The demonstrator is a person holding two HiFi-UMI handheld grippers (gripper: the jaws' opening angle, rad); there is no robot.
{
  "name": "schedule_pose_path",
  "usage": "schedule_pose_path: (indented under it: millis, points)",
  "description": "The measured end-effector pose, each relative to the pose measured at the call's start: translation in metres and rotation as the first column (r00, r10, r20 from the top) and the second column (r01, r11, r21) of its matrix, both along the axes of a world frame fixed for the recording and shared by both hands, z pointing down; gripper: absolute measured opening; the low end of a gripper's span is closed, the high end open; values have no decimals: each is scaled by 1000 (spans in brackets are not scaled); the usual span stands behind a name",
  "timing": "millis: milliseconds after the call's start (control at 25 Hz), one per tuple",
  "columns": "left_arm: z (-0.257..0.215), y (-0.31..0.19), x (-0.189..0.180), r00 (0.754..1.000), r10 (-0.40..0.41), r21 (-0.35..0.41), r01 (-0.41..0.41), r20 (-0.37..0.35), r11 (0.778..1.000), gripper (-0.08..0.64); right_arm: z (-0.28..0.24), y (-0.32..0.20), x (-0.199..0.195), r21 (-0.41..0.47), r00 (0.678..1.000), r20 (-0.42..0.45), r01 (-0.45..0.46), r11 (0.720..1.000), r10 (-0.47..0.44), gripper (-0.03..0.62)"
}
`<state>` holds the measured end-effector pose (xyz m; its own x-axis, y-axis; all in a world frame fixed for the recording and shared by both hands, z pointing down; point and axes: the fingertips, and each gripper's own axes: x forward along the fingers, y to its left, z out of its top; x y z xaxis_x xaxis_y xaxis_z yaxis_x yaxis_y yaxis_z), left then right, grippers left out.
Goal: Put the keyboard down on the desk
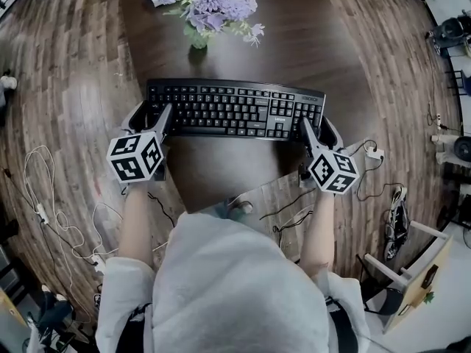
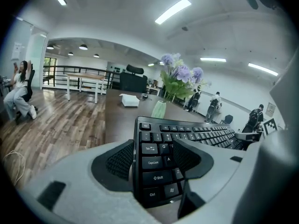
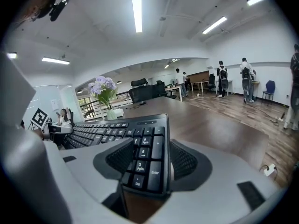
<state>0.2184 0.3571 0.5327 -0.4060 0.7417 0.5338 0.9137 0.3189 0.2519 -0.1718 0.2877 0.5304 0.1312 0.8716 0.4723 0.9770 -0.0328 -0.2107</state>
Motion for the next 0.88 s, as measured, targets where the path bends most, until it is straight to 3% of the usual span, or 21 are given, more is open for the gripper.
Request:
schedule_pose_path:
  millis: [880]
  points:
    - [77, 17, -3, 999, 14, 165, -7, -38, 986, 261, 78, 14, -3, 176, 999, -30, -18, 984, 24, 242]
